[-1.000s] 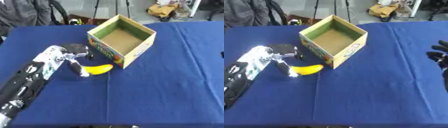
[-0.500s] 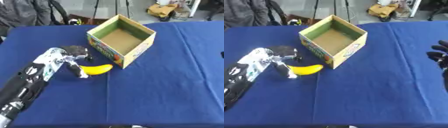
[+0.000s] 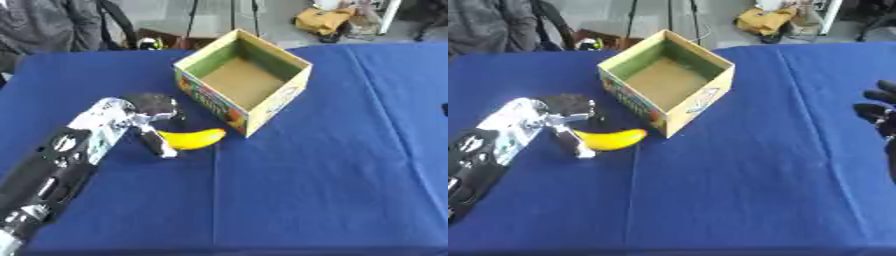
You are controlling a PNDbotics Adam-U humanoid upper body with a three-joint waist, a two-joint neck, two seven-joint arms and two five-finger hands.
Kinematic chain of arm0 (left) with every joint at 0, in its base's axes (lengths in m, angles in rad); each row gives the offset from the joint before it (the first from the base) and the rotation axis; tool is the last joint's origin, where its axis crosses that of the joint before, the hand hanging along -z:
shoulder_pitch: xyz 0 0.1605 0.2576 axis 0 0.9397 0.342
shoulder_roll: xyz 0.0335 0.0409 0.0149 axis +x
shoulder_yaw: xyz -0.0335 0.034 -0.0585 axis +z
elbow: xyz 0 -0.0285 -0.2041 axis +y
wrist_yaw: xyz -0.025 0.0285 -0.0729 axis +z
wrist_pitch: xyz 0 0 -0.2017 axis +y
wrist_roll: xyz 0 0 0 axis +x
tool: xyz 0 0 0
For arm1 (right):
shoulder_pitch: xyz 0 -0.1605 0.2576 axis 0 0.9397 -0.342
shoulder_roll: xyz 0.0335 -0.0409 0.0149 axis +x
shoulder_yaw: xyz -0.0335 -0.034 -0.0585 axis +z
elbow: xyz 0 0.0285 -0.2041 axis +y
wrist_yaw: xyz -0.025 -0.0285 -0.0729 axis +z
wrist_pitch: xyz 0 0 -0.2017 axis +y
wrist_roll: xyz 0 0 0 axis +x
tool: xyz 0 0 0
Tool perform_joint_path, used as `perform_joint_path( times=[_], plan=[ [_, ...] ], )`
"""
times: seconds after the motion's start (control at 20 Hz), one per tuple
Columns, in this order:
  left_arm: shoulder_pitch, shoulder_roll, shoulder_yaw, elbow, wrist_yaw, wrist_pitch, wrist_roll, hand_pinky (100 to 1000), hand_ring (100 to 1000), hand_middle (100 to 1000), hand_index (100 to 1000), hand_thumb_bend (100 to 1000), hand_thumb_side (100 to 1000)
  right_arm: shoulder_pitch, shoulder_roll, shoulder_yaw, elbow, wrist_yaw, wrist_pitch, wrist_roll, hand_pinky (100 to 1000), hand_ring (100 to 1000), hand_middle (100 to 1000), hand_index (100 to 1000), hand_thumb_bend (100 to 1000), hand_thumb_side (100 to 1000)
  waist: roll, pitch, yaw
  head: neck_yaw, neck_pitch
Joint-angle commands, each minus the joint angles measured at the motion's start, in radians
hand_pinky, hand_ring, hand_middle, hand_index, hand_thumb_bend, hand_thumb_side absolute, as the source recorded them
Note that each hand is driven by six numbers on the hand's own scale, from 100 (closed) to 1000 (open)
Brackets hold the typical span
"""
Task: Pick up objects on the table and place them in the box.
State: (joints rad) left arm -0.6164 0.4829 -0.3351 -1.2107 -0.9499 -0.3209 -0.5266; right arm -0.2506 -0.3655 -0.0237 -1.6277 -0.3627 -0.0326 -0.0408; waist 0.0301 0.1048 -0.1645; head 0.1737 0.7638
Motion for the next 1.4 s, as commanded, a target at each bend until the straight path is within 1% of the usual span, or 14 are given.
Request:
perform_joint_path(
  times=[0.05,0.1,0.15,0.35,0.4,0.5,0.55,0.65,0.75,1.15,1.4],
  plan=[
    [-0.013,0.016,0.003,-0.006,0.008,-0.004,0.001,718,600,563,686,519,439,-0.012,-0.021,-0.002,-0.011,0.000,-0.002,0.002,819,676,680,806,100,919,-0.002,-0.015,-0.001,0.003,0.005],
    [-0.013,0.016,0.003,-0.006,0.010,-0.003,0.002,718,600,563,686,519,439,-0.012,-0.021,-0.002,-0.011,0.000,-0.002,0.002,819,676,680,806,100,919,-0.002,-0.015,-0.001,0.004,0.005],
    [-0.013,0.016,0.003,-0.006,0.011,-0.003,0.002,713,589,548,669,499,430,-0.012,-0.021,-0.002,-0.011,0.000,-0.002,0.002,819,676,680,806,100,919,-0.002,-0.015,-0.001,0.004,0.005],
    [-0.013,0.016,0.004,-0.005,0.018,-0.004,0.002,712,586,544,665,496,430,-0.011,-0.021,-0.002,-0.011,0.000,-0.002,0.002,819,676,680,806,100,919,-0.002,-0.015,-0.001,0.004,0.006],
    [-0.013,0.016,0.004,-0.005,0.019,-0.004,0.001,689,544,497,606,458,410,-0.011,-0.021,-0.002,-0.011,0.000,-0.002,0.002,819,676,680,806,100,920,-0.002,-0.015,-0.001,0.004,0.006],
    [-0.011,0.016,0.005,-0.001,0.029,-0.005,0.001,689,544,497,606,458,410,-0.012,-0.021,-0.002,-0.011,0.000,-0.002,0.003,819,676,680,806,100,920,-0.002,-0.015,0.000,0.004,0.006],
    [-0.012,0.016,0.006,0.000,0.034,-0.005,0.001,669,520,467,568,422,386,-0.012,-0.021,-0.002,-0.011,0.000,-0.002,0.003,819,676,679,806,100,919,-0.002,-0.015,0.000,0.004,0.006],
    [-0.012,0.016,0.010,0.002,0.047,-0.004,0.004,655,503,445,542,374,370,-0.013,-0.020,-0.002,-0.011,0.000,-0.002,0.003,819,676,679,806,100,919,-0.002,-0.015,0.001,0.003,0.006],
    [-0.012,0.017,0.014,0.001,0.059,0.000,0.009,644,491,431,526,350,365,-0.013,-0.021,-0.002,-0.011,0.000,-0.002,0.002,819,676,679,806,100,919,-0.003,-0.015,0.002,0.003,0.005],
    [-0.022,0.036,0.042,-0.033,0.121,0.014,0.009,631,477,411,499,337,372,-0.014,-0.021,-0.002,-0.011,0.000,-0.002,0.002,819,676,679,806,100,919,-0.003,-0.017,0.005,0.003,0.005],
    [-0.067,0.080,0.051,-0.065,0.189,0.007,-0.019,634,477,411,497,326,373,-0.014,-0.023,-0.002,-0.011,0.000,-0.002,0.003,819,676,680,806,100,919,-0.005,-0.018,0.003,0.002,0.005]
  ],
)
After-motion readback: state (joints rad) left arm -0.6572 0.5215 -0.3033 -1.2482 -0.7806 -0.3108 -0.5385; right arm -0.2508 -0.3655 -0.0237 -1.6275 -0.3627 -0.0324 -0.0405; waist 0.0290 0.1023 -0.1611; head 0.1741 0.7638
